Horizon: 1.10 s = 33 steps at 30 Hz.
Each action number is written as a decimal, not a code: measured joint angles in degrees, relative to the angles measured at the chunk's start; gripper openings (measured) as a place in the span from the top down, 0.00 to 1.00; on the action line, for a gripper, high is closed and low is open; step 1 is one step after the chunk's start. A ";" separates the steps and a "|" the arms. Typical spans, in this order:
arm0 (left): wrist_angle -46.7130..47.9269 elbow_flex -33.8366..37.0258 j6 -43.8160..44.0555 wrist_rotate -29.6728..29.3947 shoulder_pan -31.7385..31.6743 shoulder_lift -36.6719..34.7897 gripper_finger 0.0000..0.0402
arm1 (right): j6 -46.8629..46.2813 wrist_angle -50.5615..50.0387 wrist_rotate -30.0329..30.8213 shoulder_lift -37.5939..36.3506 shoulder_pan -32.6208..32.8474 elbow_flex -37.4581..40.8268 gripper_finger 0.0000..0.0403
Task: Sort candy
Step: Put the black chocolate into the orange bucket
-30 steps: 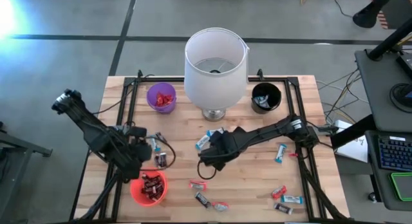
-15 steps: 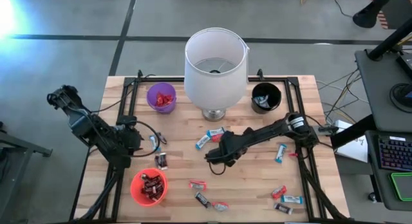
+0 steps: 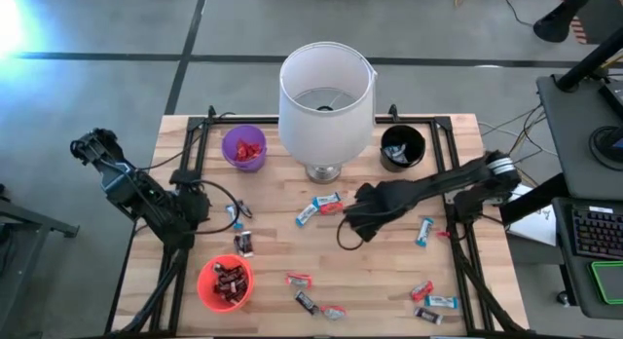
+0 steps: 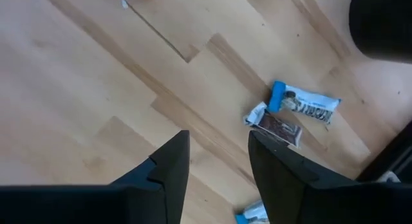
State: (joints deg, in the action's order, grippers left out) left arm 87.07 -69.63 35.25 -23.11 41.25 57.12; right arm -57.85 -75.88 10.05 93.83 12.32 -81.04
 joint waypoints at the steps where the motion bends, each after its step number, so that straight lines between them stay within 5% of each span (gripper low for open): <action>1: 0.02 0.00 0.38 -0.02 0.00 -0.03 0.65 | 0.47 0.43 -0.19 -1.46 0.00 1.35 0.63; 12: 0.66 0.00 11.79 -6.84 0.00 -0.38 0.65 | 5.77 1.88 -3.08 -12.03 -2.84 12.79 0.56; 24: 0.73 0.00 25.74 -18.11 -0.21 -1.00 0.65 | 40.50 6.97 -11.84 -12.93 -7.13 21.07 0.49; 33: 0.66 0.00 31.92 -18.48 -0.44 -0.96 0.65 | 52.26 12.85 -13.28 -12.91 -8.23 28.76 0.49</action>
State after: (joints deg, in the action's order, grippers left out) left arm 87.73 -69.63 67.17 -41.59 40.82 56.16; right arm -5.60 -63.03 -3.23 80.93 4.09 -52.28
